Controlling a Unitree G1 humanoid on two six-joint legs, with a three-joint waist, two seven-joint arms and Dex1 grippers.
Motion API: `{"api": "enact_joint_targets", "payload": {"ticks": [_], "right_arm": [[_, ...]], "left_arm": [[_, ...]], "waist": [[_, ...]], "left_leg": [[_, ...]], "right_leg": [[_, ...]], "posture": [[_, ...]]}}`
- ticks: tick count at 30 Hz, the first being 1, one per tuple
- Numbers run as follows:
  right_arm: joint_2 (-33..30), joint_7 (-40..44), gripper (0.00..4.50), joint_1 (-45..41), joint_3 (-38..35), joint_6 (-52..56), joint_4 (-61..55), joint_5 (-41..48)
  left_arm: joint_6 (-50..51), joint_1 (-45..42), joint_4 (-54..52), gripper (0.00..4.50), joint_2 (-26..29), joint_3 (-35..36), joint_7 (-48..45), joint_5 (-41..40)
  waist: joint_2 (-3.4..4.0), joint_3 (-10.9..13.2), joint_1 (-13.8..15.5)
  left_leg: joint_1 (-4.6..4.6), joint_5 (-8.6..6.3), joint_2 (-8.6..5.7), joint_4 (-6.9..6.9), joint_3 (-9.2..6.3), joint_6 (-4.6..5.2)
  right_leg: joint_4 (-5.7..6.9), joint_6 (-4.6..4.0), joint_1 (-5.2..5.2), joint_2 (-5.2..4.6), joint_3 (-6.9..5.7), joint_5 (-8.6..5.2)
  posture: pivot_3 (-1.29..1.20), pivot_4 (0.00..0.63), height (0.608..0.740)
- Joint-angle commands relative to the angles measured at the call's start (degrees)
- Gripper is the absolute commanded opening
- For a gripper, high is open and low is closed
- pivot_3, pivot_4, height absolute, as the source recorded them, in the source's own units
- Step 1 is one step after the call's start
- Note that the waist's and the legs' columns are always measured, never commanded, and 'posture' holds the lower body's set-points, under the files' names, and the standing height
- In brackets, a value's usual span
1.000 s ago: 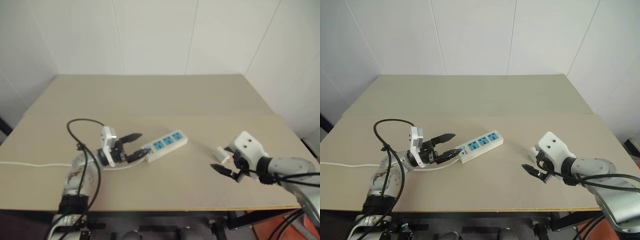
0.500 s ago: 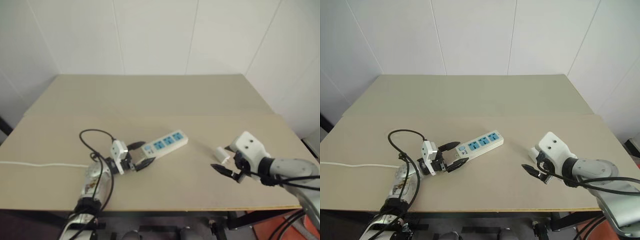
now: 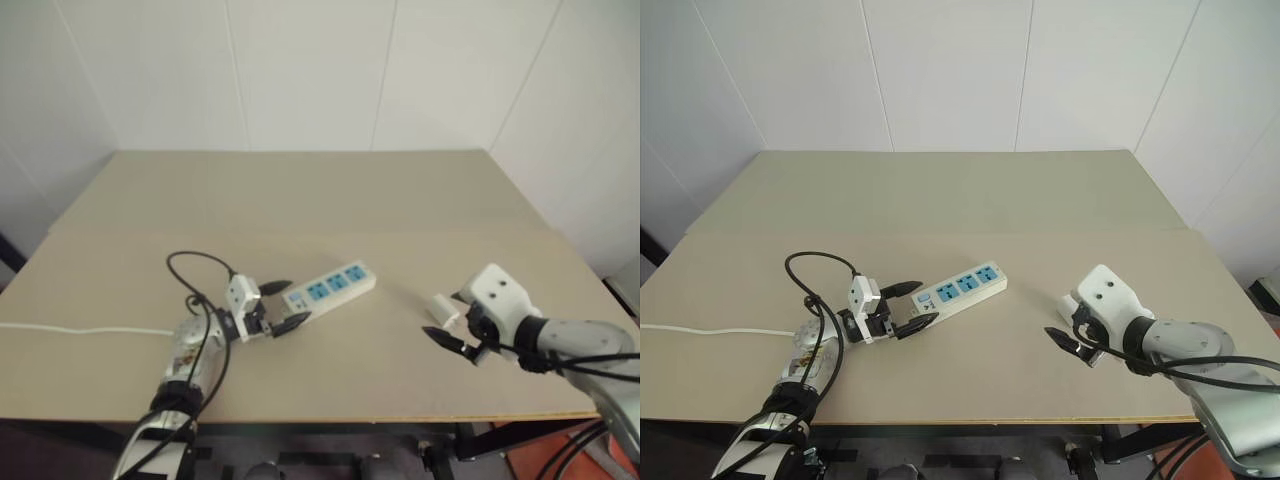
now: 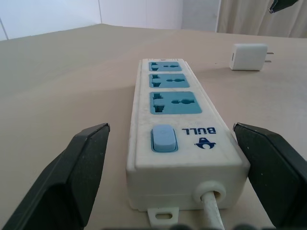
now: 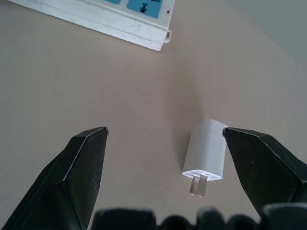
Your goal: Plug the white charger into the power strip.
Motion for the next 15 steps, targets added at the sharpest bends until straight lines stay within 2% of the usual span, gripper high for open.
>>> {"api": "enact_joint_targets", "payload": {"ticks": [1,5,12,15], "right_arm": [[0.02,-0.76,4.50,-0.12,-1.17,-0.67,-1.77,-0.73],[-0.46,-0.65,4.50,-0.31,-0.57,-0.84,-1.15,-1.15],[-0.48,-0.31,4.50,-1.38,0.80,-1.20,-0.20,-2.04],[-0.56,-0.01,4.50,-1.57,0.99,-1.26,0.08,-2.50]], "left_arm": [[-0.08,1.09,-0.13,4.49,0.91,-2.38,0.30,2.71],[-1.96,1.99,-2.38,4.49,1.45,-3.73,2.20,4.75],[1.50,1.68,-3.28,4.49,1.49,-4.15,4.25,4.64],[1.99,2.47,-3.84,3.95,1.65,-4.56,4.04,4.67]], "waist": [[0.00,-0.02,-0.01],[0.00,-0.08,-0.12],[0.01,-0.09,-0.03],[0.01,-0.10,-0.03]], "left_leg": [[0.00,0.00,0.00,0.00,0.00,0.00],[0.03,0.00,0.00,-0.03,0.00,0.00],[0.03,0.00,0.00,-0.02,0.01,0.00],[0.06,0.00,0.00,-0.02,0.01,0.00]], "right_leg": [[0.00,0.00,0.00,0.00,0.00,0.00],[0.00,0.00,0.01,0.00,0.01,0.00],[0.00,0.00,0.02,0.00,0.01,0.00],[0.00,0.00,0.04,0.00,0.01,0.00]], "posture": [[0.00,0.150,0.740],[0.00,0.150,0.740],[0.00,0.150,0.740],[0.00,0.150,0.740]]}}
